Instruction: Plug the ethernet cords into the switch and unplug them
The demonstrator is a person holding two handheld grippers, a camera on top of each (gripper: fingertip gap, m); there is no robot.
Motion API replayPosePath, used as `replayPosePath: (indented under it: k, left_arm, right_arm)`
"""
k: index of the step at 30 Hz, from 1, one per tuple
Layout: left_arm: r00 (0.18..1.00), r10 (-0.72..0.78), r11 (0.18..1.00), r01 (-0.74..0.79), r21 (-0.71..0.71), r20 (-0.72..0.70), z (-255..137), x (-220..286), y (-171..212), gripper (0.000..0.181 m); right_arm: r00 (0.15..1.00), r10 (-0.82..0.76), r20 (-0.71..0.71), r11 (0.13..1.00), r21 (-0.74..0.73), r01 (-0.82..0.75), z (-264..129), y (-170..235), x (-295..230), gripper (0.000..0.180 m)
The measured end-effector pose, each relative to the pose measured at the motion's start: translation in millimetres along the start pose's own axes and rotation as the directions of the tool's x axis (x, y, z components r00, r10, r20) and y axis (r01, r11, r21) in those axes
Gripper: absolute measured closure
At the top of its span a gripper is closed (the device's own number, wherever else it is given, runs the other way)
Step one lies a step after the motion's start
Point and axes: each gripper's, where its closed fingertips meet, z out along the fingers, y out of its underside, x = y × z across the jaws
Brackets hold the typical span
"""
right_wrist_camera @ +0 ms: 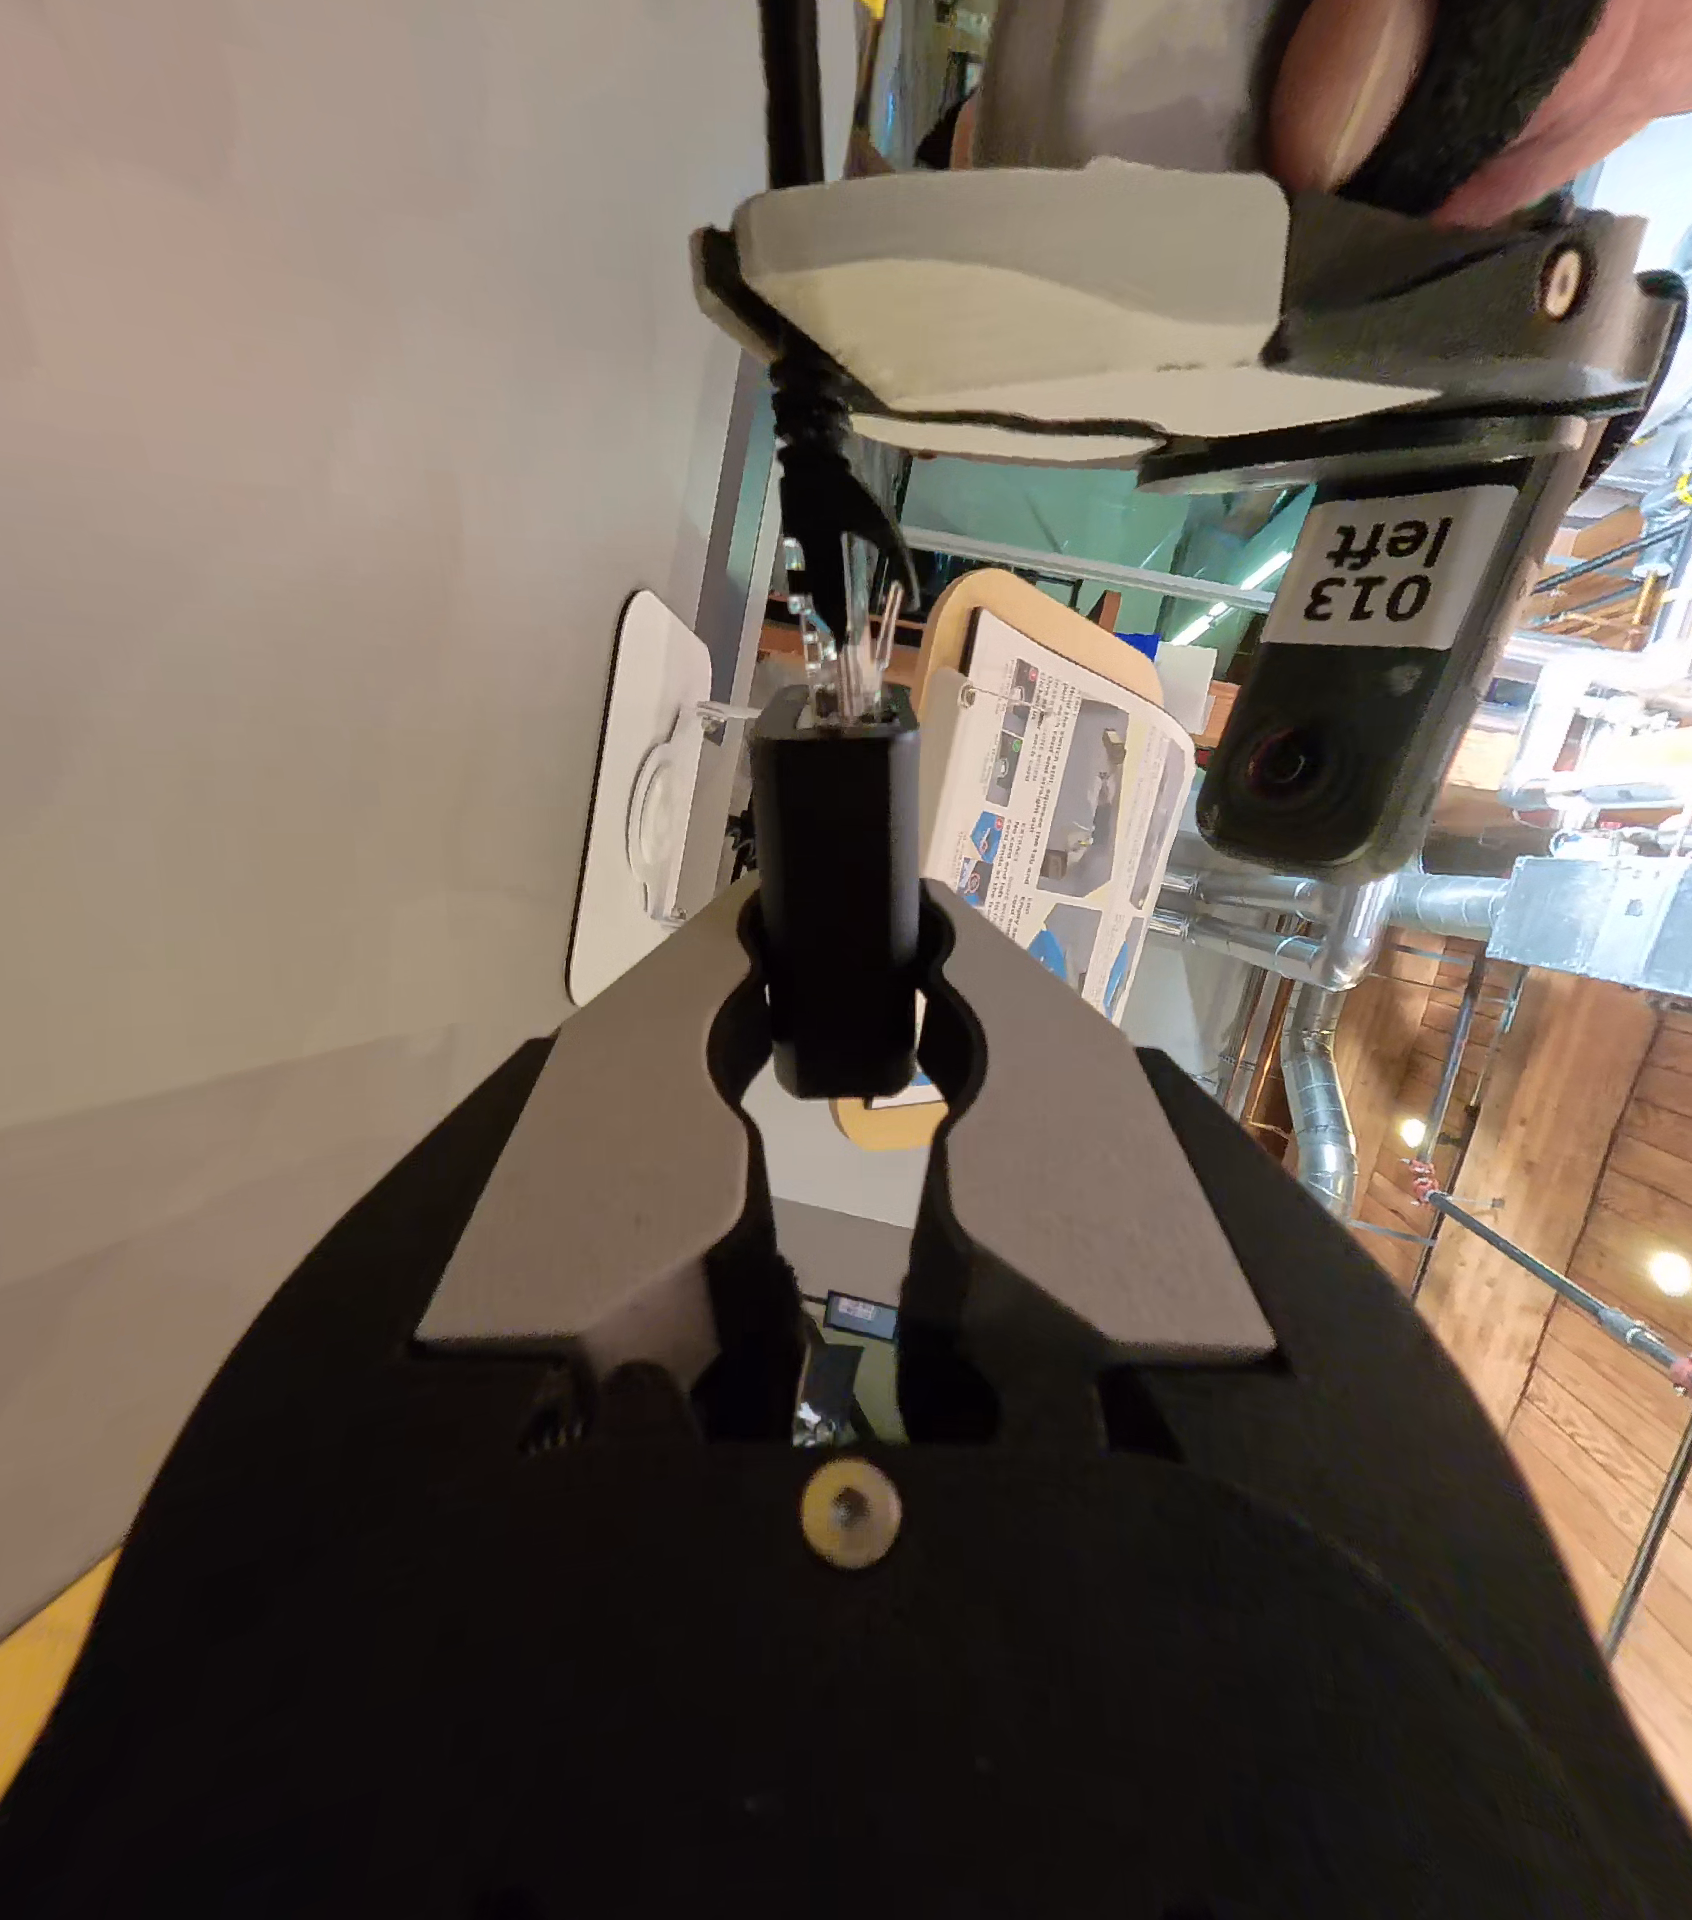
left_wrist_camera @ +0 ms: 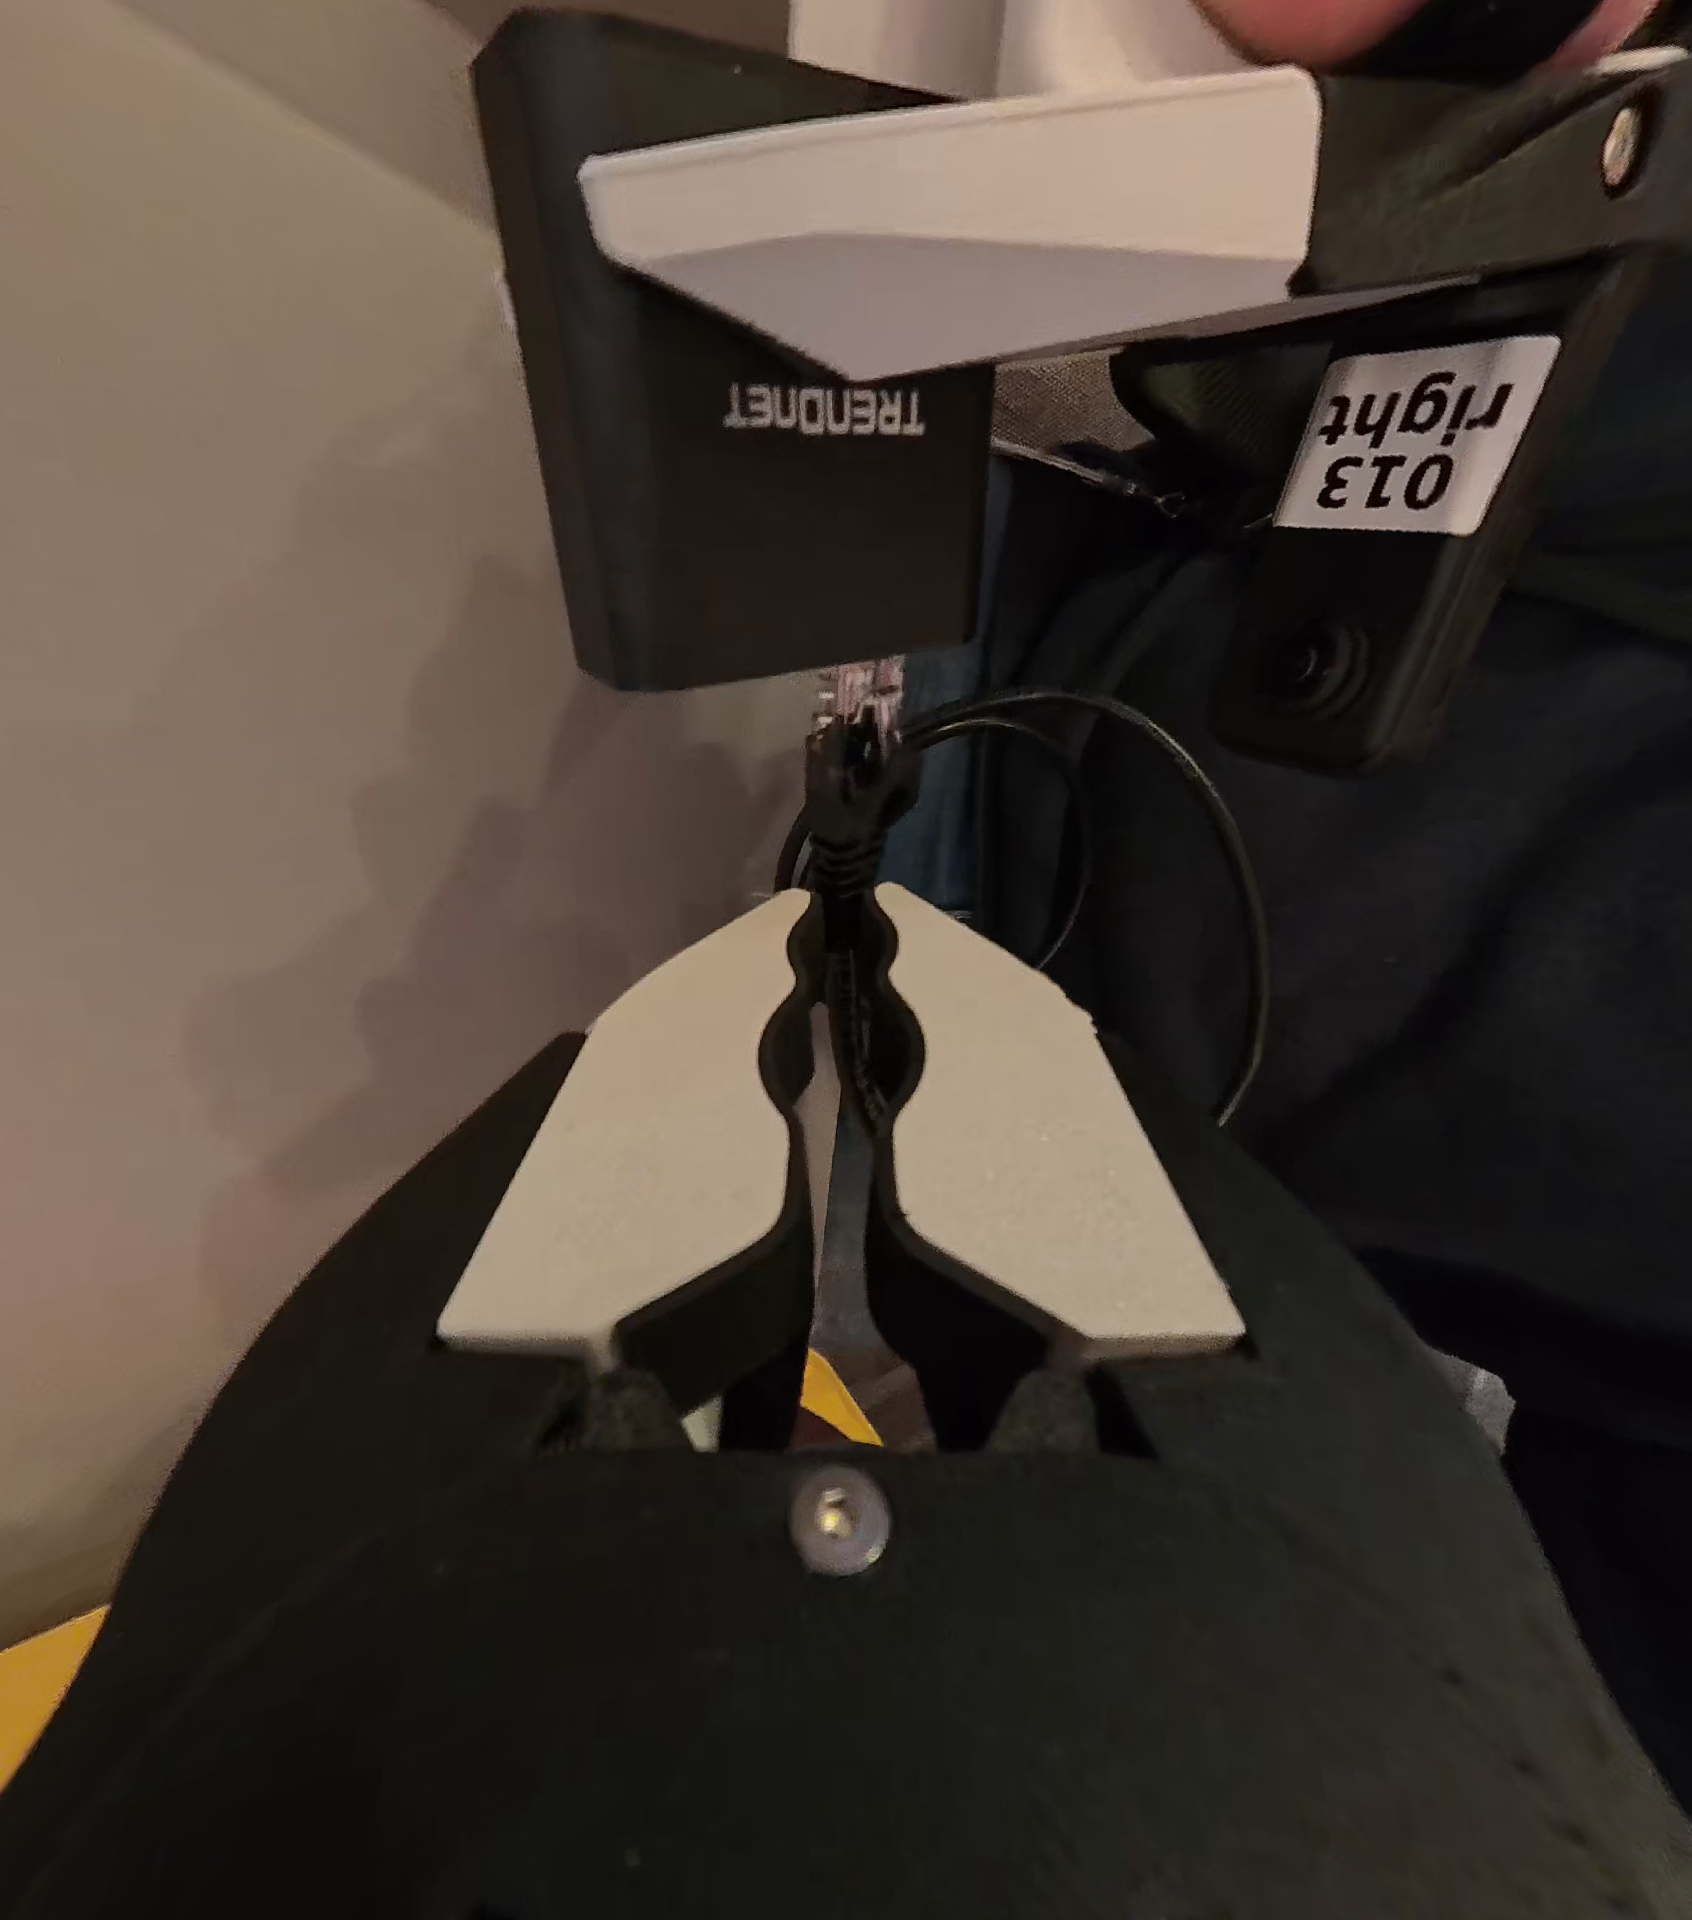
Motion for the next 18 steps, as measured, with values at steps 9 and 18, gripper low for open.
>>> replayPosePath:
  k: [9, 18]
  left_arm:
    - [0.998, -0.052, 0.999, 0.052, 0.014, -0.023, 4, -11, -6, 0.176]
    - [0.999, -0.016, 0.999, 0.018, 0.047, -0.034, 3, -8, -16, 0.177]
  right_arm:
    - [0.997, -0.055, 0.063, 0.996, -0.063, 0.059, 9, 7, -10, 0.158]
    - [0.998, -0.009, 0.056, 1.000, -0.030, 0.011, 10, 9, -9, 0.158]
